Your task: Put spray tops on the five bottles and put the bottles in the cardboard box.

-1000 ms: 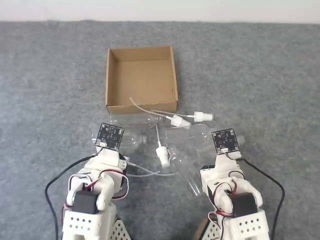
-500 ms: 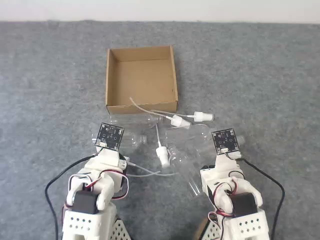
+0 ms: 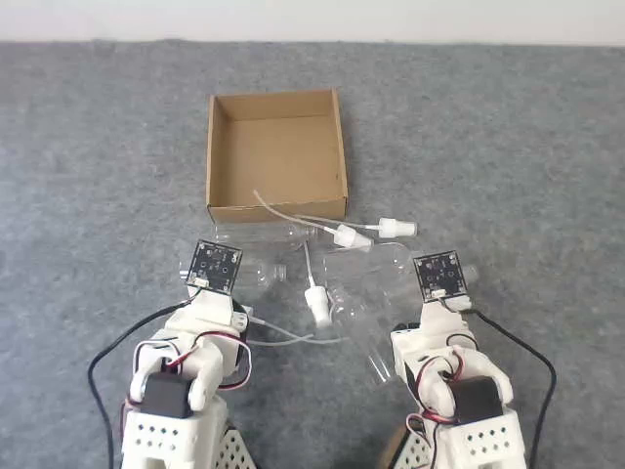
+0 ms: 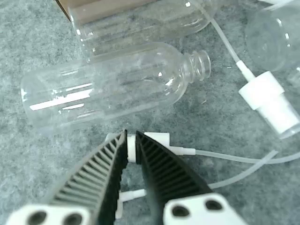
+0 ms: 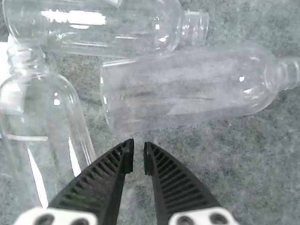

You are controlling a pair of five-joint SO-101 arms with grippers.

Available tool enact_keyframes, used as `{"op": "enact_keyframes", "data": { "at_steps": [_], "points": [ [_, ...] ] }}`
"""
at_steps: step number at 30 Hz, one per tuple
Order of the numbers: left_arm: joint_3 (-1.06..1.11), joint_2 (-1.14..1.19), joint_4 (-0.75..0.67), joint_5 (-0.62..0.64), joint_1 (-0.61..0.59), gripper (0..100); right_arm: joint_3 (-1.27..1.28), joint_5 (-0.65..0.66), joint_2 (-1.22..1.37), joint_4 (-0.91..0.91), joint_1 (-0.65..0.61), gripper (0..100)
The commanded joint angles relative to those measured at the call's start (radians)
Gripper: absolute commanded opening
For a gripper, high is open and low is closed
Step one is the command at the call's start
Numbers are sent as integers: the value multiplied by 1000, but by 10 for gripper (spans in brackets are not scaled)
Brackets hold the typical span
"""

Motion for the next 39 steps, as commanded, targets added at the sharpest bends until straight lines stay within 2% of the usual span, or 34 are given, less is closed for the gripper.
{"op": "enact_keyframes", "data": {
  "at_steps": [1, 16, 27, 39],
  "points": [
    [-18, -12, -6, 8, -2, 31, 23, 12, -15, 8, 4, 7],
    [-18, -12, -6, 8, -2, 31, -20, 25, -15, 22, 28, 9],
    [-18, -12, -6, 8, -2, 31, -140, 331, -15, 30, 234, 8],
    [-18, -12, -6, 8, -2, 31, -262, 359, -15, -2, 240, 24]
  ]
}}
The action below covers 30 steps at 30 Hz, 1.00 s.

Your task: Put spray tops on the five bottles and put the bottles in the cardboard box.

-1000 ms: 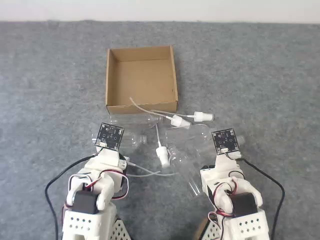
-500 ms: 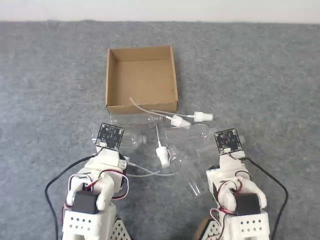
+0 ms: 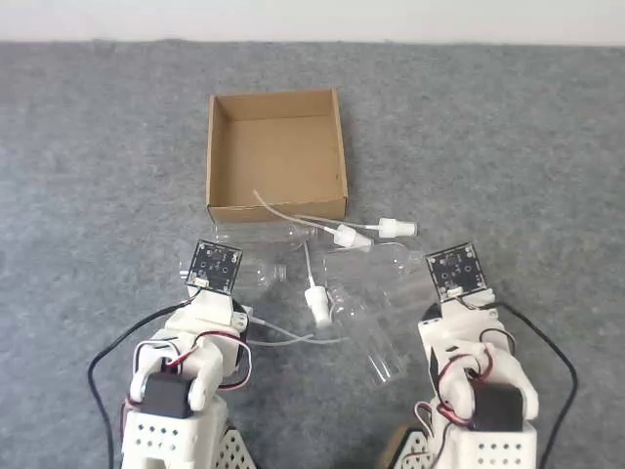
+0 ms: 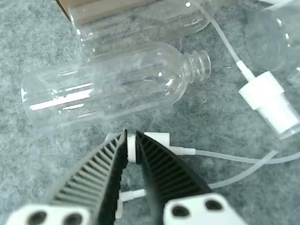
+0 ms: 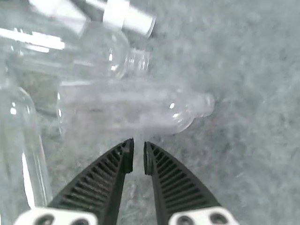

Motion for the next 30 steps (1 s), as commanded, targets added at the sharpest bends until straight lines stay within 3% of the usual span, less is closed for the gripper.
{"op": "enact_keyframes", "data": {
  "at_steps": [1, 6, 14, 20, 30],
  "points": [
    [-18, -12, -6, 8, -2, 31, -91, 15, -12, -38, 12, 43],
    [-18, -12, -6, 8, -2, 31, -97, 14, -12, -64, 10, 147],
    [-18, -12, -6, 8, -2, 31, -196, 15, -1, -53, 7, 108],
    [-18, -12, -6, 8, -2, 31, -319, 95, 1, 41, 4, 106],
    [-18, -12, -6, 8, -2, 31, -342, 163, 2, 45, 4, 106]
  ]
}}
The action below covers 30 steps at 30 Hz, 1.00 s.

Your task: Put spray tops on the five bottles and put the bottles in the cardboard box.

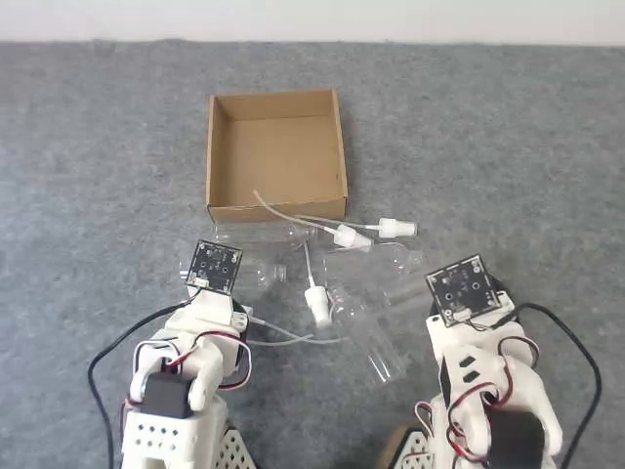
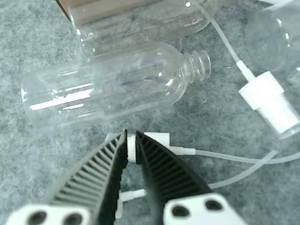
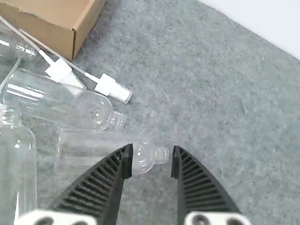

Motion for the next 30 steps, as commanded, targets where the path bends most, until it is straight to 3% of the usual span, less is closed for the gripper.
{"op": "enact_keyframes", "data": {
  "at_steps": [1, 16, 30],
  "points": [
    [-18, -12, -6, 8, -2, 31, -72, 26, 15, -1, 4, 106],
    [-18, -12, -6, 8, -2, 31, -351, 23, 410, 87, -143, 107],
    [-18, -12, -6, 8, -2, 31, -353, -92, 633, 77, -417, 110]
  ]
}}
